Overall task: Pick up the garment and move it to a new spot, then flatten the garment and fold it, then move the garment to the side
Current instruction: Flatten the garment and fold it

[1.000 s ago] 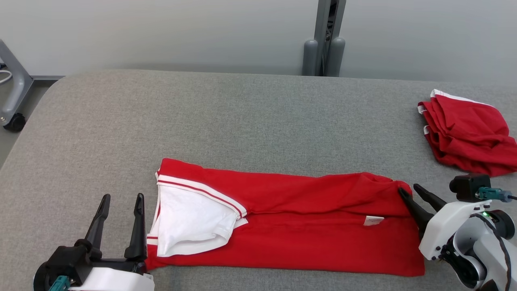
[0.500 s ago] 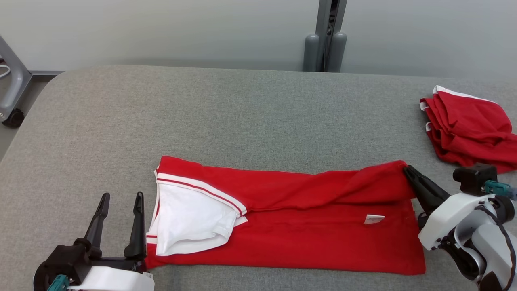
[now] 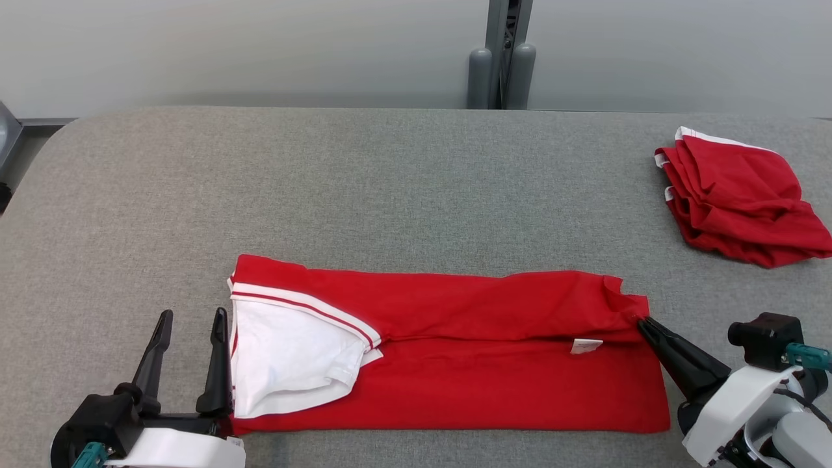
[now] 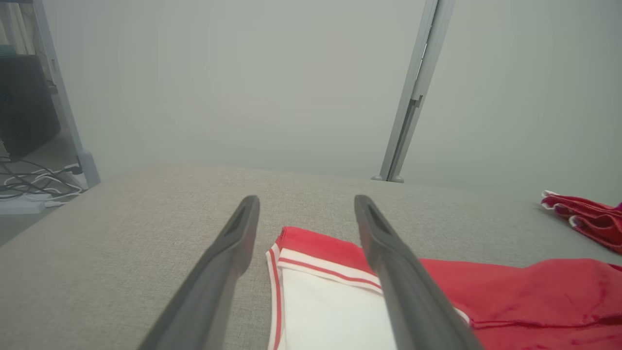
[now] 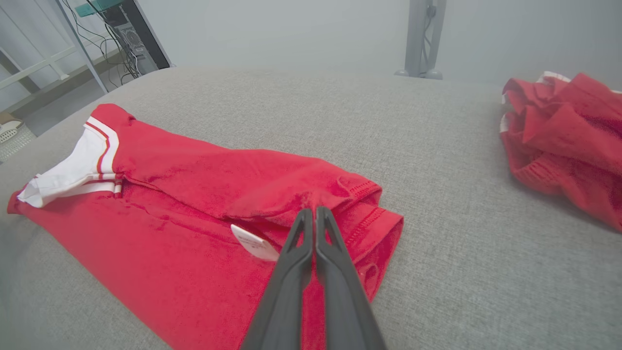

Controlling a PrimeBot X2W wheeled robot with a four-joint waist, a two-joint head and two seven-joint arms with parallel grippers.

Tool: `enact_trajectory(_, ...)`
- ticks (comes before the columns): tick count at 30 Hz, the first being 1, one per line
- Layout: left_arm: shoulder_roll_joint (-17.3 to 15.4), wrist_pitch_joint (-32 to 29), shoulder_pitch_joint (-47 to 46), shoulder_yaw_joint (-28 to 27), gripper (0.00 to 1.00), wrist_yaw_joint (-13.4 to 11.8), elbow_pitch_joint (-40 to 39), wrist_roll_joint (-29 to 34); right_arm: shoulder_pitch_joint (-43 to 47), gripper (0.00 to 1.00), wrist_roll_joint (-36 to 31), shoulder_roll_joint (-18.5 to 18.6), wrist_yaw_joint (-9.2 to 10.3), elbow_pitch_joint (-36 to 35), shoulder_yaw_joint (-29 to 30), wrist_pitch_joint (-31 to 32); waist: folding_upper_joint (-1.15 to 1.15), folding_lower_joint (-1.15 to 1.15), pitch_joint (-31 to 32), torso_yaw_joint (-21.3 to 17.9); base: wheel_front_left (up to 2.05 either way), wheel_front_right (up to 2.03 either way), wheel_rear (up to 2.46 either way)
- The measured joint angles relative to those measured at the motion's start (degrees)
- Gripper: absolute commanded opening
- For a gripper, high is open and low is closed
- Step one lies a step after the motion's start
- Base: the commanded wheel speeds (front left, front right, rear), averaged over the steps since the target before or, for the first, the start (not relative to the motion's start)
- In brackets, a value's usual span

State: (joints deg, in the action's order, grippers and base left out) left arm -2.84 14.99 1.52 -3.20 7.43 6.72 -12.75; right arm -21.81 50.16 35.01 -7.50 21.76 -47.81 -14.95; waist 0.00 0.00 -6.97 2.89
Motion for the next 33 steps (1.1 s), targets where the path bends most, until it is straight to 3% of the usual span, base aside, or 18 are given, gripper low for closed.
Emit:
enact_trajectory(6, 0.02, 0.00, -0.46, 0.09, 1.00, 0.00, 0.09, 0.02, 1.22, 0.00, 3.37, 1.47, 0.00, -0.64, -2.59, -0.01, 0.00, 0.00, -0.71, -0.47, 0.00, 0.00, 0.00)
enact_trajectory(8, 0.02, 0.00, -0.54, 0.09, 1.00, 0.00, 0.13, 0.02, 1.22, 0.26, 3.86, 1.44, 0.00, -0.36, -3.22, 0.15, 0.00, 0.00, -0.75, -0.55, 0.00, 0.00, 0.00)
enact_trajectory(9, 0.01, 0.00, -0.57, 0.08, 1.00, 0.00, 0.19, 0.04, 1.17, 0.26, 3.91, 1.44, 0.00, -0.04, -3.75, 0.19, 0.00, 0.00, -0.77, -0.60, 0.00, 0.00, 0.00)
enact_trajectory(12, 0.01, 0.00, -0.58, 0.05, 1.00, 0.00, 0.38, 0.10, 0.93, 0.55, 5.47, 1.22, 0.00, 0.92, -5.01, 0.33, 0.00, 0.00, -0.62, -0.68, 0.00, 0.00, 0.00)
enact_trajectory(16, 0.01, 0.00, -0.58, -0.23, 1.00, 0.00, 0.38, 0.11, 0.19, 0.73, 6.09, 1.36, 0.00, 1.74, -5.49, 0.30, 0.00, 0.00, -0.25, -0.88, 0.00, 0.00, 0.00)
enact_trajectory(18, 0.01, 0.00, -0.52, -0.44, 1.00, 0.00, 0.40, 0.11, 0.12, 0.96, 6.47, 1.66, 0.00, 1.49, -5.38, 0.23, 0.00, 0.00, 0.20, -1.10, 0.00, 0.00, 0.00)
enact_trajectory(26, 0.02, 0.00, -0.16, -0.57, 1.00, 0.00, -0.03, 0.00, -0.22, 1.00, 5.05, 2.42, 0.01, 0.32, -2.27, -0.01, 0.00, 0.00, 1.00, -1.64, 0.00, 0.00, 0.00)
enact_trajectory(31, 0.02, 0.00, -0.19, -0.11, 1.00, 0.00, -0.11, 0.01, -3.20, 1.00, 2.58, -0.27, 0.00, 5.41, -2.89, 1.13, 0.00, 0.00, 1.36, -1.26, 0.00, 0.00, 0.00)
enact_trajectory(33, 0.01, 0.00, -0.19, 0.21, 1.00, 0.00, -0.11, 0.11, -4.56, 0.95, 2.35, -1.87, 0.00, 7.50, -3.22, 2.30, 0.00, 0.00, 1.46, -0.87, 0.00, 0.00, 0.00)
